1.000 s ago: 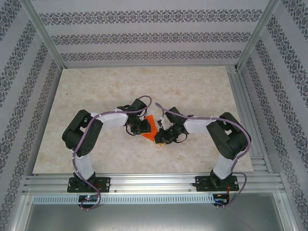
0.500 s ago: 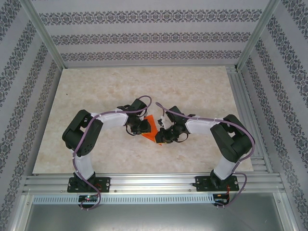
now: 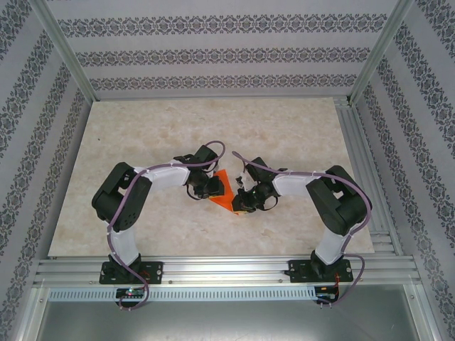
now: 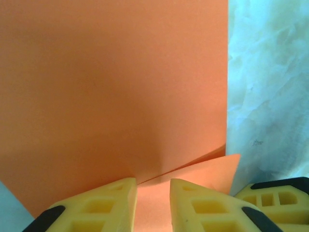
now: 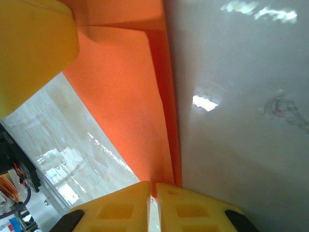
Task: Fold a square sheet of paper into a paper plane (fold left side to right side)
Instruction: Third fold the triangle at the center of the table.
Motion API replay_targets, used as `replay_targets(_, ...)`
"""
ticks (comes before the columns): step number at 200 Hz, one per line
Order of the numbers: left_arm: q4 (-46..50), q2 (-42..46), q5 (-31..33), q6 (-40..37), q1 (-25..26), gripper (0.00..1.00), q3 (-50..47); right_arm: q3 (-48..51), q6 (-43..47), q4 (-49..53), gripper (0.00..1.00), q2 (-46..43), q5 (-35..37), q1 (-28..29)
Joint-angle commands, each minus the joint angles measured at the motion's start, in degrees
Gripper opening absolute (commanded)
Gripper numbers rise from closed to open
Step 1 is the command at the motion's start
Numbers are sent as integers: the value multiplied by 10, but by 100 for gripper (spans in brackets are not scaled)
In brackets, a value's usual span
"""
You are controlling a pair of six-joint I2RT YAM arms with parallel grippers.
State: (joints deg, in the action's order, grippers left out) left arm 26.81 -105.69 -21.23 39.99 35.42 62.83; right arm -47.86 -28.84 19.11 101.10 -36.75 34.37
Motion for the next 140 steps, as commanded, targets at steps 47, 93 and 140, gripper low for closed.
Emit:
replay_targets(47, -9, 115, 1, 30, 36, 29, -32, 14, -16, 39, 12, 37, 78, 3)
replay_targets(93, -89, 103, 13, 110, 85, 23, -81, 13, -18, 34, 11, 42, 76, 5)
replay_targets(140, -176, 91, 40, 192, 98, 19, -122, 15, -18, 33, 11, 43, 78, 7)
